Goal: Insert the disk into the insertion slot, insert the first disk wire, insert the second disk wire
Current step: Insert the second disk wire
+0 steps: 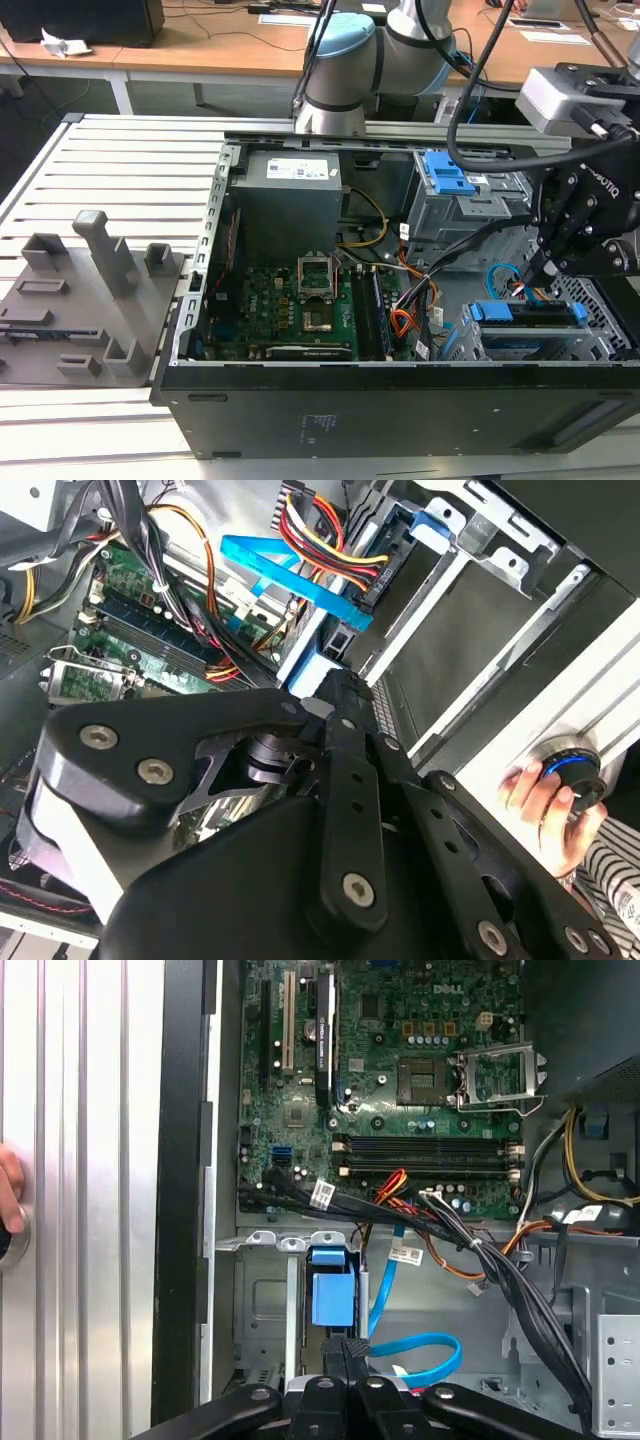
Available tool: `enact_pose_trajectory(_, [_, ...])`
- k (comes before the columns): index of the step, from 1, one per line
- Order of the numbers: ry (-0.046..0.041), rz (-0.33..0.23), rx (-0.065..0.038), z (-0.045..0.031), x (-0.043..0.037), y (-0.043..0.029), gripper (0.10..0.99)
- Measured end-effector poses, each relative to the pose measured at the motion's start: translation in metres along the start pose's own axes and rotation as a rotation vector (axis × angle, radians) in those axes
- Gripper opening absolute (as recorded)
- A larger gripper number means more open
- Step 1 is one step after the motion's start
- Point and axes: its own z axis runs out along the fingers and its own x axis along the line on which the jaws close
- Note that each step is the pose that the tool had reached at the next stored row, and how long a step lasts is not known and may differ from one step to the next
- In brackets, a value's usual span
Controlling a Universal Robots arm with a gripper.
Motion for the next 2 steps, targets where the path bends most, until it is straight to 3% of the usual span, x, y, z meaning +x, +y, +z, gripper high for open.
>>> enact_pose_trajectory(2, [0.0,0.0,0.0,0.0,0.0,0.0,0.106])
